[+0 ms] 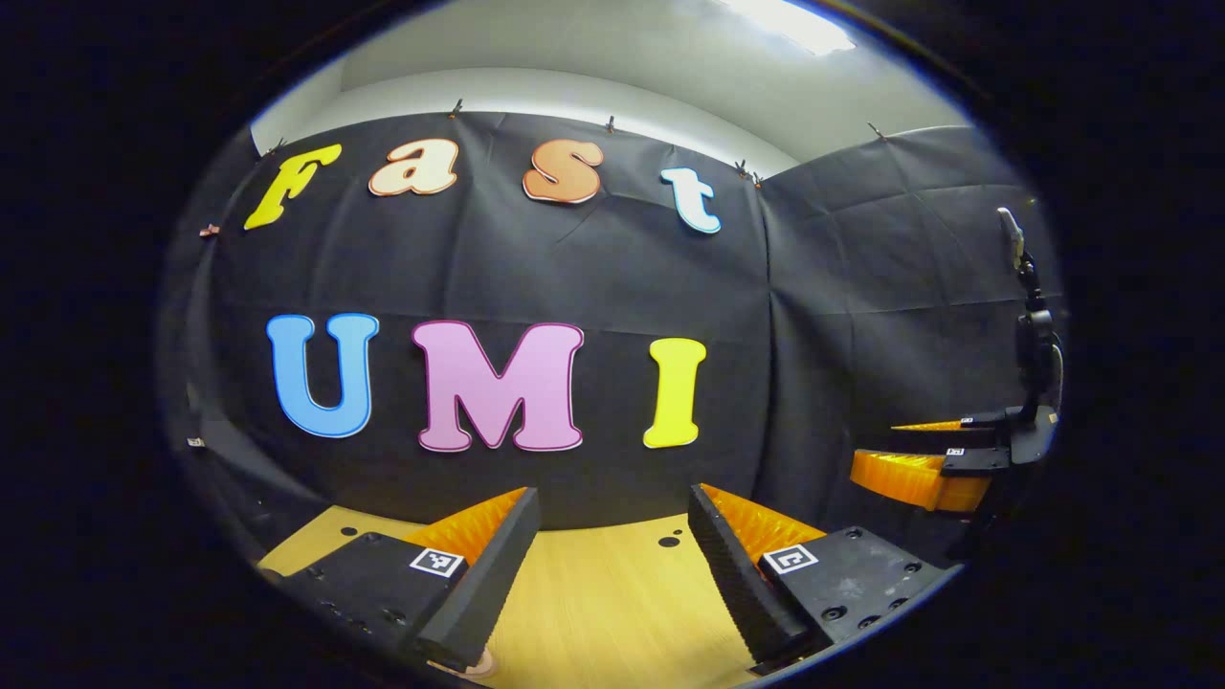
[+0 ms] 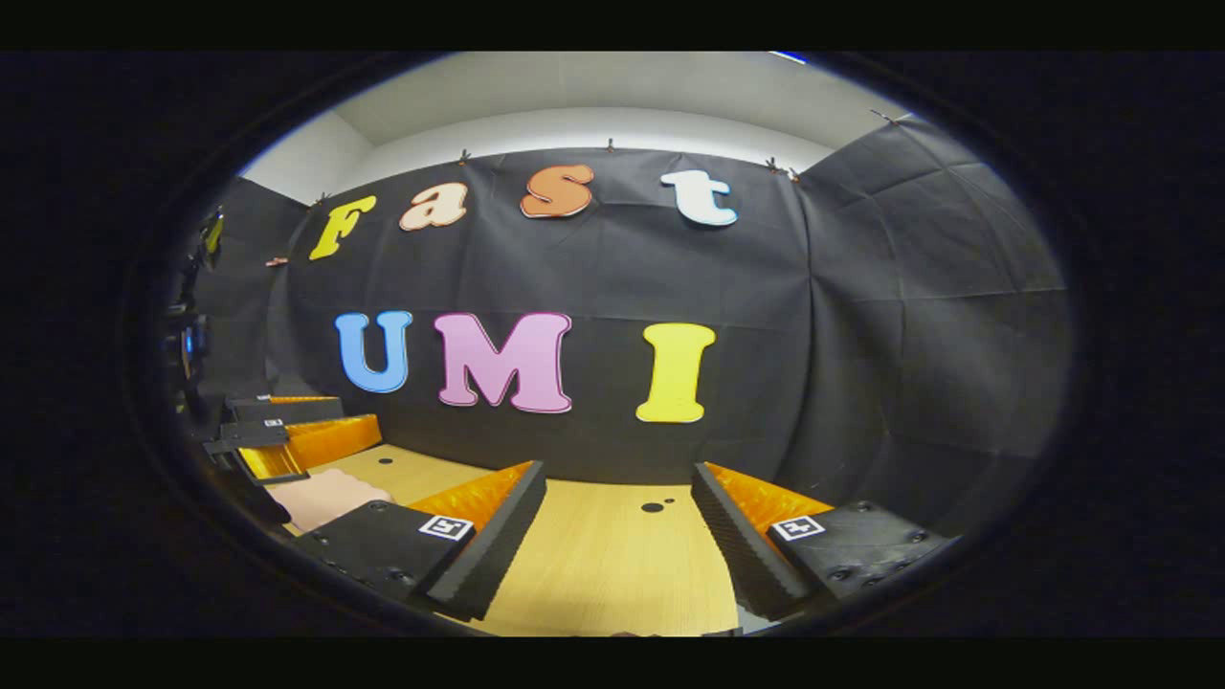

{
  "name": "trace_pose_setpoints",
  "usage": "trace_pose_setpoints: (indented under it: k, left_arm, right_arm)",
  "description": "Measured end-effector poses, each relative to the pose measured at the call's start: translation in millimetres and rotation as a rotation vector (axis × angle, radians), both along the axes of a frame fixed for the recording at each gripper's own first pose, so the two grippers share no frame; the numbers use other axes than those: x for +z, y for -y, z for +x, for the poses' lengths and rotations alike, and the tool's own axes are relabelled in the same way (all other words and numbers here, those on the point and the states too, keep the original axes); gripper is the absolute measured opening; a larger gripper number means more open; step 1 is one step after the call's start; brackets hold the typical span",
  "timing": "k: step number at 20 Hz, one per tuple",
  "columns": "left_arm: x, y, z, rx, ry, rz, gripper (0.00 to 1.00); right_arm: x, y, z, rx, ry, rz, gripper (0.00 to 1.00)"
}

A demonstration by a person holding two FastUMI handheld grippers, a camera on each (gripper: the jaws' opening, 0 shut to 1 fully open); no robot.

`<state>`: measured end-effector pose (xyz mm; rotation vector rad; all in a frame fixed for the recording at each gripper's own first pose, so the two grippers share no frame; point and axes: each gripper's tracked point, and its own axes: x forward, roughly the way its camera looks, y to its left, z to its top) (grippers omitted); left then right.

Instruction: First open the suitcase, pack the skin care products into it, and then close the suitcase.

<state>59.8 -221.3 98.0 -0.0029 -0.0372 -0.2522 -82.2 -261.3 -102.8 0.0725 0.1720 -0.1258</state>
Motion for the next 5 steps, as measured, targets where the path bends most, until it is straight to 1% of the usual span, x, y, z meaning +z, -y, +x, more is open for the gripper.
trace_pose_setpoints:
  k: [2, 5]
  left_arm:
    - [6.9, -19.4, -9.5, 0.06, 0.008, 0.014, 0.97]
    - [16.6, -52.1, -26.5, 0.138, 0.011, 0.0, 0.98]
  right_arm:
    - [0.6, -6.5, 10.4, 0.0, 0.004, 0.032, 0.9]
    - [4.0, -24.0, 30.4, 0.039, 0.02, 0.049, 0.89]
